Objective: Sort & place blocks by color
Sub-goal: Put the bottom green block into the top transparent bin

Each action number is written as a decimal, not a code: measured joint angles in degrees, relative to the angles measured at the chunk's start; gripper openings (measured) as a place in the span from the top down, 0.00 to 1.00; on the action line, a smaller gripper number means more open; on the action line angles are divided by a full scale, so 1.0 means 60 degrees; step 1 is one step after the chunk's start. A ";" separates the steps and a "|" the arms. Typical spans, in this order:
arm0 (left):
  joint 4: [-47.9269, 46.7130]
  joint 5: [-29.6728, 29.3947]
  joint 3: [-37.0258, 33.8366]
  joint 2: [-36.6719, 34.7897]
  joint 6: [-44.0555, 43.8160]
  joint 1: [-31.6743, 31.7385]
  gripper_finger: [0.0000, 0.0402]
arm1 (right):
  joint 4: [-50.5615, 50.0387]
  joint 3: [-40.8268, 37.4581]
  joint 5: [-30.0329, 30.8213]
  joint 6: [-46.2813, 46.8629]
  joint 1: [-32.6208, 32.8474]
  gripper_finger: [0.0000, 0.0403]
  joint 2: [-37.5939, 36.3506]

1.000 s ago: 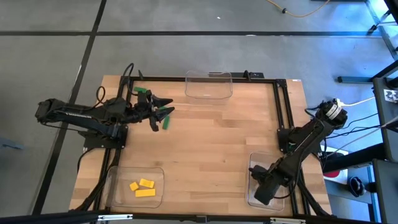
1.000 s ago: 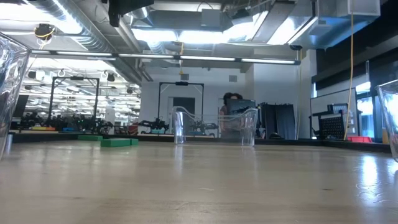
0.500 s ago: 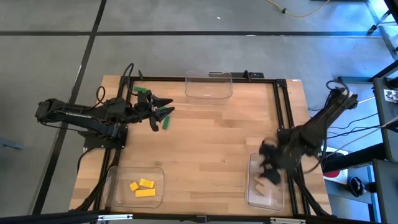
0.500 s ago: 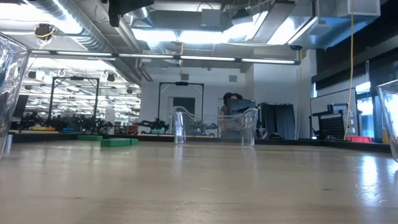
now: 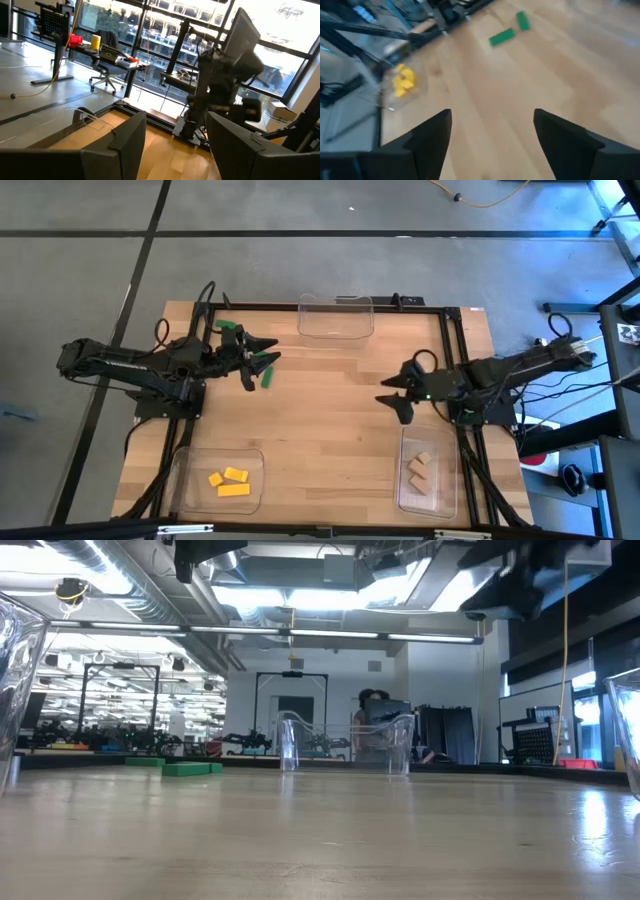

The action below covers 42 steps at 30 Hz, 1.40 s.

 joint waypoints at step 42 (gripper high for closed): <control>-0.1621 0.0021 0.0007 0.0018 0.1018 -0.0138 0.51 | 0.9333 -0.2671 -0.1448 -0.3975 -0.1527 0.30 -0.0064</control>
